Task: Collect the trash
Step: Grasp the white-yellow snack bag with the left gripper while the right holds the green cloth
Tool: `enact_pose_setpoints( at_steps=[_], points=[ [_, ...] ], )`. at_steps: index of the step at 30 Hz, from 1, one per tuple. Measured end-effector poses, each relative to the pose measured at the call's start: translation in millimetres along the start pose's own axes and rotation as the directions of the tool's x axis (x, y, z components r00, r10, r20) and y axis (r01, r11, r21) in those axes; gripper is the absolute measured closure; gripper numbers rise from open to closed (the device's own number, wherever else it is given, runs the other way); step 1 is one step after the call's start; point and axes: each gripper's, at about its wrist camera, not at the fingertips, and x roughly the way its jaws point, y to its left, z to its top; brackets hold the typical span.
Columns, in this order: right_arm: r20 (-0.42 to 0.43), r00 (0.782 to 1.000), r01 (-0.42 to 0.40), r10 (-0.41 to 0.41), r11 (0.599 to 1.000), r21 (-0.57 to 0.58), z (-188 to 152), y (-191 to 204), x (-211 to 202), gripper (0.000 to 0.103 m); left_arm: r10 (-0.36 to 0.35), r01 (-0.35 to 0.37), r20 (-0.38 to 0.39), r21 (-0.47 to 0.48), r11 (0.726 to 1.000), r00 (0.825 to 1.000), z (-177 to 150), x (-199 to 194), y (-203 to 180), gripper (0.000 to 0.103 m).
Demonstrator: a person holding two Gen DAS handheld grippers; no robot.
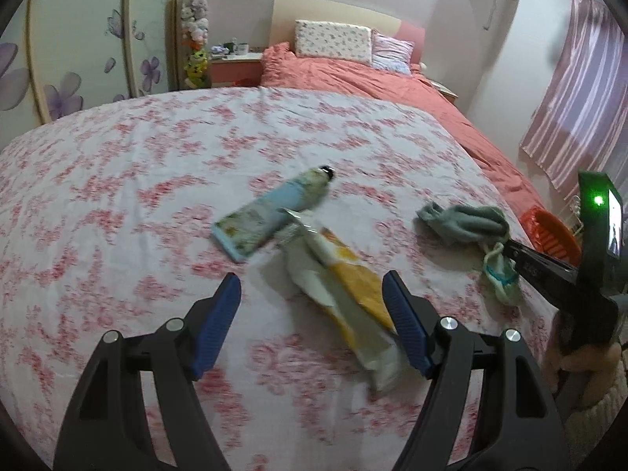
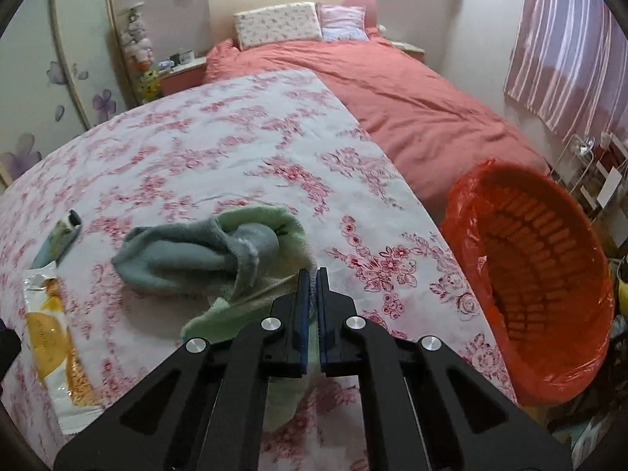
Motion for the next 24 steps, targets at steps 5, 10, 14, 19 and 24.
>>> enact_pose_setpoints(
  at_steps=[5,10,14,19,24],
  points=[
    [0.006,1.000,0.019,-0.019,0.999,-0.030,0.1,6.2,1.9,0.099,0.008,-0.007,-0.053,0.020,1.000,0.999,-2.6,21.2,-20.1,0.030],
    [0.003,0.999,-0.033,0.032,0.999,0.013,-0.5,-3.4,0.2,0.099,0.051,-0.049,-0.061,0.033,0.998,0.997,-5.2,36.3,-26.2,0.030],
    [0.002,0.999,-0.046,0.046,0.999,0.023,1.4,-6.5,1.7,0.098,0.079,-0.076,-0.046,0.063,0.995,0.996,-9.2,38.8,-31.3,0.030],
    [0.002,0.998,-0.057,0.057,0.998,0.033,1.8,-7.8,3.4,0.098,0.069,-0.067,-0.044,0.050,0.997,0.997,-8.6,37.5,-28.5,0.030],
    [0.003,0.997,-0.074,0.074,0.996,0.052,-1.0,-13.3,1.0,0.096,0.062,-0.060,-0.042,0.037,0.997,0.997,-8.0,37.6,-26.4,0.028]
  ],
)
